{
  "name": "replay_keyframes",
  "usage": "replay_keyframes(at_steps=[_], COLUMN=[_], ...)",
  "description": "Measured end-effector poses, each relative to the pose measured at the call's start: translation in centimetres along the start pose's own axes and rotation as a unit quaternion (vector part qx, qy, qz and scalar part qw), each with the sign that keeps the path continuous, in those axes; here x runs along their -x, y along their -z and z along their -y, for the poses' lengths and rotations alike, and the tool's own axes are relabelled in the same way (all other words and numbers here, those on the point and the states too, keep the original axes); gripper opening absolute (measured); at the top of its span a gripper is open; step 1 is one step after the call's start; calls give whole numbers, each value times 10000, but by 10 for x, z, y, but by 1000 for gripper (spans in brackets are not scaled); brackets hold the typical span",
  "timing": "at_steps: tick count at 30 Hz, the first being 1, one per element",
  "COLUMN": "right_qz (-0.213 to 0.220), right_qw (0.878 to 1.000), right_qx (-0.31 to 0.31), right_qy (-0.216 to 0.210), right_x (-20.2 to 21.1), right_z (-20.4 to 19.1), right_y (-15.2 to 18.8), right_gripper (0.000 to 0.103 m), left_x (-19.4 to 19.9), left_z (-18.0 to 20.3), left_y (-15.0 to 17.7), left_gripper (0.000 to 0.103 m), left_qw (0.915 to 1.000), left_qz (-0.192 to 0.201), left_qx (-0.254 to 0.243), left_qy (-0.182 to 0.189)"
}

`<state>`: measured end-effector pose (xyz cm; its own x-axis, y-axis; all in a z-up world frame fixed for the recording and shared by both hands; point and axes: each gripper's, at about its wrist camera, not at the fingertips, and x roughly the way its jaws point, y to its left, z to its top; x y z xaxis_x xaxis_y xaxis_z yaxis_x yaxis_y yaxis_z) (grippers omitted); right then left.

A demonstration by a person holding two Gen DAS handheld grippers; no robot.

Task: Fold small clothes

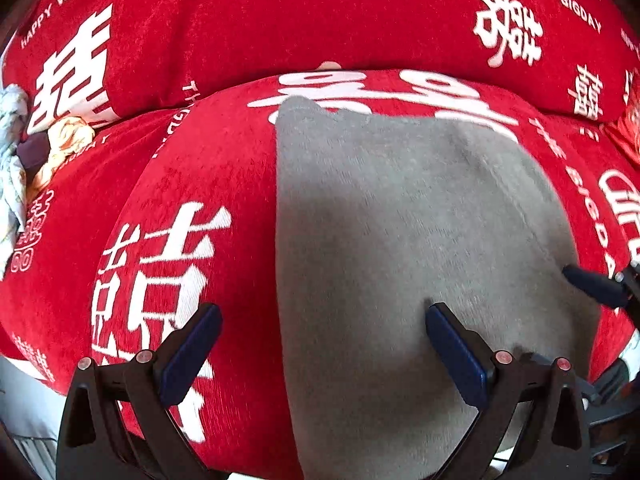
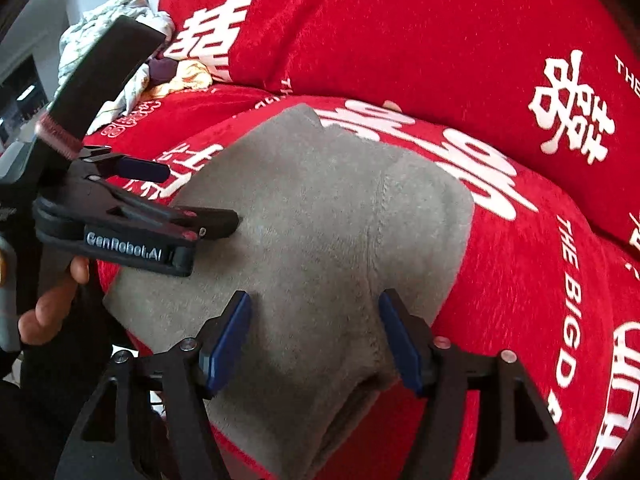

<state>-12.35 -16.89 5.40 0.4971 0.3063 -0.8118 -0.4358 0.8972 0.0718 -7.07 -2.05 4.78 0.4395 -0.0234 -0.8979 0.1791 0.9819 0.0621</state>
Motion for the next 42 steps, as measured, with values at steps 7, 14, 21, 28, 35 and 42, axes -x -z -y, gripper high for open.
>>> replay_keyframes(at_steps=[7, 14, 21, 28, 35, 42], right_qz=[-17, -201, -469, -664, -648, -693], right_qw=[9991, 9945, 9898, 9884, 9882, 9886], right_qx=[-141, -442, -704, -860, -827, -769], right_qy=[393, 923, 1150, 1061, 1118, 1098], right_x=[35, 44, 38, 31, 34, 35], right_z=[-12, -16, -16, -17, -20, -18], right_y=[8, 5, 9, 15, 10, 1], right_gripper=[72, 78, 78, 78, 78, 78], left_x=[32, 55, 62, 60, 67, 68], left_z=[7, 15, 18, 24, 26, 18], left_y=[18, 24, 37, 44, 47, 43], left_gripper=[103, 103, 103, 103, 103, 103], left_qw=[9993, 9988, 9963, 9965, 9958, 9947], left_qz=[275, 445, 615, 461, 671, 668], left_qx=[77, 226, 602, 665, 562, 762], left_qy=[-249, -1, -42, -215, -269, -183])
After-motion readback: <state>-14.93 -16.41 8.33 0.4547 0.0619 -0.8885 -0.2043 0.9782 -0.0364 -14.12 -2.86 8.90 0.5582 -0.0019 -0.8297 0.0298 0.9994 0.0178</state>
